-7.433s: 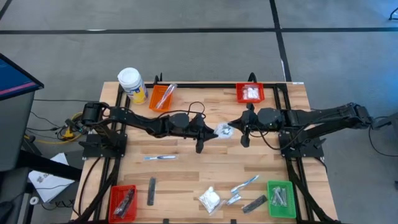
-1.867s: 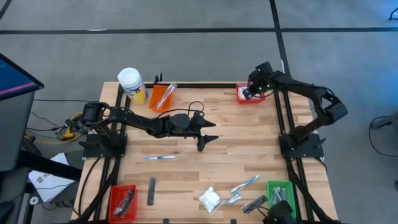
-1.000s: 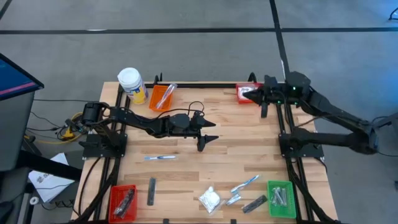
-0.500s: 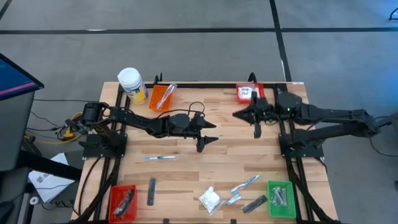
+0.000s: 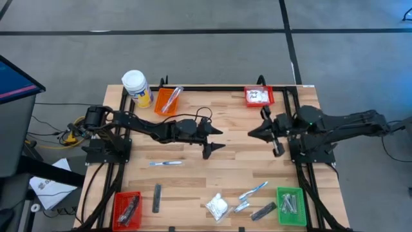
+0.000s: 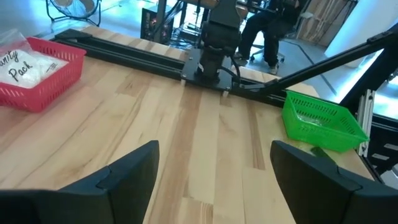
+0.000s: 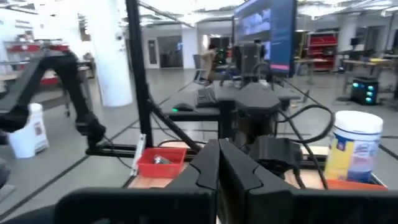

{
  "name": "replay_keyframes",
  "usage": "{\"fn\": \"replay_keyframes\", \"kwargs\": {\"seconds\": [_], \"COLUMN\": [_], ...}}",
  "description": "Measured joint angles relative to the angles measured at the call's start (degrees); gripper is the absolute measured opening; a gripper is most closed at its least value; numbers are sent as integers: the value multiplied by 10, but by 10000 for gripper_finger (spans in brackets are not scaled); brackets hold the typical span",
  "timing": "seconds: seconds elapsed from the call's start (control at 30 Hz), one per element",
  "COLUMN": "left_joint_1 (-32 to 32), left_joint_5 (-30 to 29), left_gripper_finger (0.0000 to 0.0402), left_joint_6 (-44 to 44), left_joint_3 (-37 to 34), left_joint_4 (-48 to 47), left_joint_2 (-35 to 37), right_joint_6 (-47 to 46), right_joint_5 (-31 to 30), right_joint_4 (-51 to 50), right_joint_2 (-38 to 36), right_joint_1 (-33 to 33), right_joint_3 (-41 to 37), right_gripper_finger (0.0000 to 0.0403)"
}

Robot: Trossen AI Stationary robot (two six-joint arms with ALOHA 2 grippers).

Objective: Pick & Place Travel size toiletries
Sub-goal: Put the left blue toothbrush into the orange bin

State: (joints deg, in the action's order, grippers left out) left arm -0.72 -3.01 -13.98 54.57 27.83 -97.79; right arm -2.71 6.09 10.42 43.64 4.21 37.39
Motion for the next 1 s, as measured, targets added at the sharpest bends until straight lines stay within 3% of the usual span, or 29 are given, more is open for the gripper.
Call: {"fn": "replay_keyframes", "kwargs": {"seconds": [0.33,0.67,1.0], "left_joint_1": [-83,-192,-233], "left_joint_5": [1,-20,-146], "left_gripper_finger": [298,298,298], "left_joint_6": [-7,-15,-78], "left_joint_3": [0,0,0], "left_joint_4": [2,-34,-267], "left_joint_2": [9,10,11], "right_joint_6": [29,27,32], "right_joint_5": [0,-1,-1], "right_joint_4": [-71,-72,-72], "right_joint_2": [-80,-88,-88], "right_joint_1": [52,91,96], "right_joint_3": [0,0,0], "right_gripper_finger": [0,0,0]}}
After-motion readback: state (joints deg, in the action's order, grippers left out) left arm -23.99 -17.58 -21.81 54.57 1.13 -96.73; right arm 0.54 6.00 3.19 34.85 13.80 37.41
